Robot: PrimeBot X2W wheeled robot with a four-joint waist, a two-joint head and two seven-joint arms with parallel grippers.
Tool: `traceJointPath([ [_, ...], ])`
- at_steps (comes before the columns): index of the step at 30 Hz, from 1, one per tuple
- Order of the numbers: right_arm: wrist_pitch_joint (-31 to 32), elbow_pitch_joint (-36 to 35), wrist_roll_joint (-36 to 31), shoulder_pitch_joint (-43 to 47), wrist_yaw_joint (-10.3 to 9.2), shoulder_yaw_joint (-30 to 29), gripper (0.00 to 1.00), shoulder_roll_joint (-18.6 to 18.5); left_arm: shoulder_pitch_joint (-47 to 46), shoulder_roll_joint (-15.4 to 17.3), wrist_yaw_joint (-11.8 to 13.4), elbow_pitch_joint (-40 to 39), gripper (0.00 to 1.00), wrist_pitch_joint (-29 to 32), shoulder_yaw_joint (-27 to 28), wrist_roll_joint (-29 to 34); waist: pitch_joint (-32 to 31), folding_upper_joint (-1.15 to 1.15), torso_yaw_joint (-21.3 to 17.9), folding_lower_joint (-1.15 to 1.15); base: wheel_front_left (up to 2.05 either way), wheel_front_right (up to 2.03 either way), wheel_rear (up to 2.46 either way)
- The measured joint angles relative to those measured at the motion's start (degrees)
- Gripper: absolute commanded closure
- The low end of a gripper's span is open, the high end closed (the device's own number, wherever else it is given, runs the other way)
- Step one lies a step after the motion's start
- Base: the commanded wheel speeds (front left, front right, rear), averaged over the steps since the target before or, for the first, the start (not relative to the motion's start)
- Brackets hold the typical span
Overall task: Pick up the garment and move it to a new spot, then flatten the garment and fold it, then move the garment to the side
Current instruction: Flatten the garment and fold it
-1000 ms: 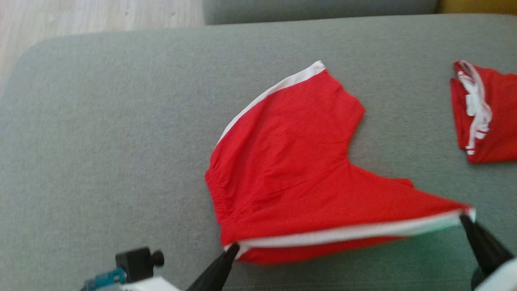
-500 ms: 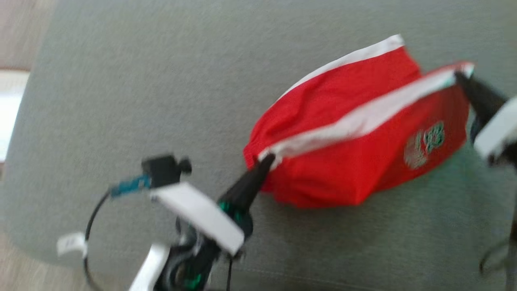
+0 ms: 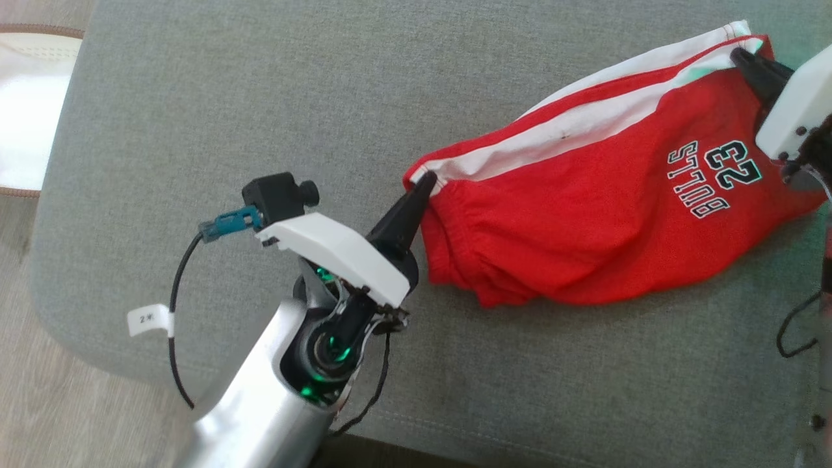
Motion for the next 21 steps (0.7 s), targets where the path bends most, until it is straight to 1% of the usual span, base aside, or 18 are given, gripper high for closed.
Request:
traceJointPath([
  [6, -4.1, 3.2, 0.2, -1.7, 0.00, 2.3, 1.00, -1.1, -2.4, -0.1, 0.0, 3.3, 1.00, -3.4, -1.7, -0.2, -0.1, 0.00, -0.2, 0.00, 0.00, 0.00, 0.00],
  [12, -8.3, 6.5, 1.4, -2.9, 0.00, 4.7, 1.00, -2.3, -2.8, -0.2, 0.1, 4.9, 1.00, -6.1, -1.9, 1.0, -0.7, 0.00, -0.1, 0.00, 0.00, 0.00, 0.00],
  [14, -9.1, 7.7, 1.6, -2.9, 0.00, 5.5, 1.00, -2.9, -2.8, -0.2, 0.7, 5.0, 1.00, -6.9, -2.0, 1.2, -1.0, 0.00, -0.1, 0.00, 0.00, 0.00, 0.00],
  [15, -9.8, 8.0, 1.6, -2.9, 0.00, 6.0, 0.72, -3.2, -2.8, -0.2, 0.9, 5.1, 1.00, -7.0, -2.1, 1.6, -1.1, 0.00, -0.1, 0.00, 0.00, 0.00, 0.00],
  [16, -10.6, 8.1, 1.6, -2.9, 0.00, 6.5, 0.00, -3.3, -2.7, -0.2, 1.1, 5.1, 1.00, -7.0, -2.1, 1.6, -1.3, 0.00, -0.1, 0.00, 0.00, 0.00, 0.00],
  [17, -11.3, 8.3, 1.6, -3.0, 0.00, 6.9, 0.00, -3.4, -2.6, -0.2, 1.4, 5.1, 1.00, -7.0, -2.1, 1.6, -1.4, 0.00, -0.1, 0.00, 0.00, 0.00, 0.00],
  [18, -11.6, 8.7, 1.8, -3.0, 0.00, 7.2, 0.00, -3.4, -2.5, -0.2, 1.7, 5.2, 0.93, -7.1, -2.2, 1.6, -1.6, 0.00, -0.2, 0.00, 0.00, 0.00, 0.00],
  [19, -11.9, 9.0, 2.1, -3.0, 0.00, 7.4, 0.00, -3.4, -2.4, -0.2, 2.0, 5.2, 0.70, -7.4, -2.2, 1.6, -1.8, 0.00, -0.3, 0.00, 0.00, 0.00, 0.00],
  [20, -12.1, 9.1, 2.3, -3.0, 0.00, 7.7, 0.00, -3.5, -2.4, -0.1, 2.2, 5.2, 0.13, -8.0, -2.3, 2.2, -2.1, 0.00, -0.4, 0.00, 0.00, 0.00, 0.00],
  [21, -12.4, 9.1, 2.4, -3.0, 0.00, 7.7, 0.00, -3.8, -2.3, 0.0, 2.6, 5.1, 0.00, -8.5, -2.4, 2.8, -2.3, 0.00, -0.5, 0.00, 0.00, 0.00, 0.00],
])
